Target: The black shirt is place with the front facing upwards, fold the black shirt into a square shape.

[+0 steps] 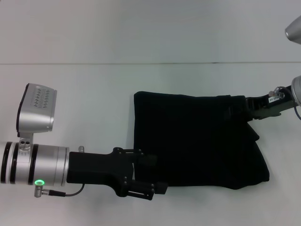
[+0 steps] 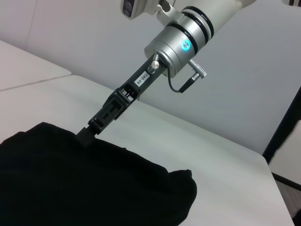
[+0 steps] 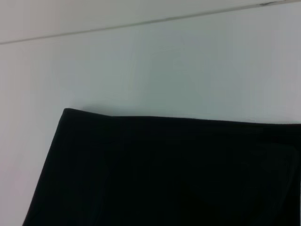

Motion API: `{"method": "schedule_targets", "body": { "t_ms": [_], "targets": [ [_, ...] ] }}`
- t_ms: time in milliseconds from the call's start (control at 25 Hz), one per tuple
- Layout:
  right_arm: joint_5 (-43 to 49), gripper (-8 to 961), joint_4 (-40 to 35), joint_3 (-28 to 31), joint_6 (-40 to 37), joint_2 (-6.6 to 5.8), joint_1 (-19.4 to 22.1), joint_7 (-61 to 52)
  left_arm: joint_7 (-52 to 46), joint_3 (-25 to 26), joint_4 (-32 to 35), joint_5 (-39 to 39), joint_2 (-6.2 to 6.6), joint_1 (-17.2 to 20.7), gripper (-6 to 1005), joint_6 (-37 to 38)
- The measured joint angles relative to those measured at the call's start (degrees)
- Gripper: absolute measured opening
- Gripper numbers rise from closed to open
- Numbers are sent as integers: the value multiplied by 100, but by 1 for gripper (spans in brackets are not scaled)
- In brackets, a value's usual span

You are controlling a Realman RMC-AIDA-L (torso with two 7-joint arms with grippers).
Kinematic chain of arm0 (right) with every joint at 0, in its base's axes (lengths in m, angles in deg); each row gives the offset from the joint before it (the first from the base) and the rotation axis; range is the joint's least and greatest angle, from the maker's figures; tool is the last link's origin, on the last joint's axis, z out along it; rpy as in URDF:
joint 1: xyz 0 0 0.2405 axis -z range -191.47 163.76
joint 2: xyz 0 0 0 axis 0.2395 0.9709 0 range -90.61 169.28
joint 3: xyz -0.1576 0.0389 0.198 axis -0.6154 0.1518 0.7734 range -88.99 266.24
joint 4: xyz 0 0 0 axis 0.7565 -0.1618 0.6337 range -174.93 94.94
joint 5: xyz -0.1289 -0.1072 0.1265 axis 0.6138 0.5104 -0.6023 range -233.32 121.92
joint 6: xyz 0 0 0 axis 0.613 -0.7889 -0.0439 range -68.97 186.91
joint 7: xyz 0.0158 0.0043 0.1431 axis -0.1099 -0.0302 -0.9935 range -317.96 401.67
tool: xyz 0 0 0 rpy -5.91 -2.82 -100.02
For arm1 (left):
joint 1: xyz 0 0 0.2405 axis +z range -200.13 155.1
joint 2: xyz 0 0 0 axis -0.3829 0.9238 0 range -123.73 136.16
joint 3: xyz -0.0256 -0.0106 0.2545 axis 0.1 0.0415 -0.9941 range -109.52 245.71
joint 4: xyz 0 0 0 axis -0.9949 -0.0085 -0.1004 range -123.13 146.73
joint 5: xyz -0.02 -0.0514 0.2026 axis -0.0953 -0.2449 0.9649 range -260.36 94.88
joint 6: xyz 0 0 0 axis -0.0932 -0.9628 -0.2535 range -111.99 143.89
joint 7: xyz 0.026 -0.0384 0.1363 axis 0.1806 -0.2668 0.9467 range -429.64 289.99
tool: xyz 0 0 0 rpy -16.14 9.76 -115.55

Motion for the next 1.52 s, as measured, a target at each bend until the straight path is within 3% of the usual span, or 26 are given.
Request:
{"method": "schedule_targets", "body": {
  "t_ms": [200, 440, 1080, 1400, 1520],
  "targets": [
    [-11, 623, -44, -142, 25, 8, -6, -1, -16, 0, 0, -3, 15, 5, 876, 0],
    [-19, 394, -62, -145, 29, 10, 15, 3, -24, 0, 0, -9, 18, 11, 874, 1],
    [-256, 31, -128, -71, 40, -14, 125, 222, -33, 0, 0, -1, 19, 10, 875, -17],
    [-1213, 35, -144, 41, 79, -209, 486, 576, -57, 0, -6, -7, 29, 3, 875, -17],
    [-1376, 37, -124, 152, 185, -229, 589, 735, -66, 0, -6, -9, 31, 2, 874, -17]
  ]
}}
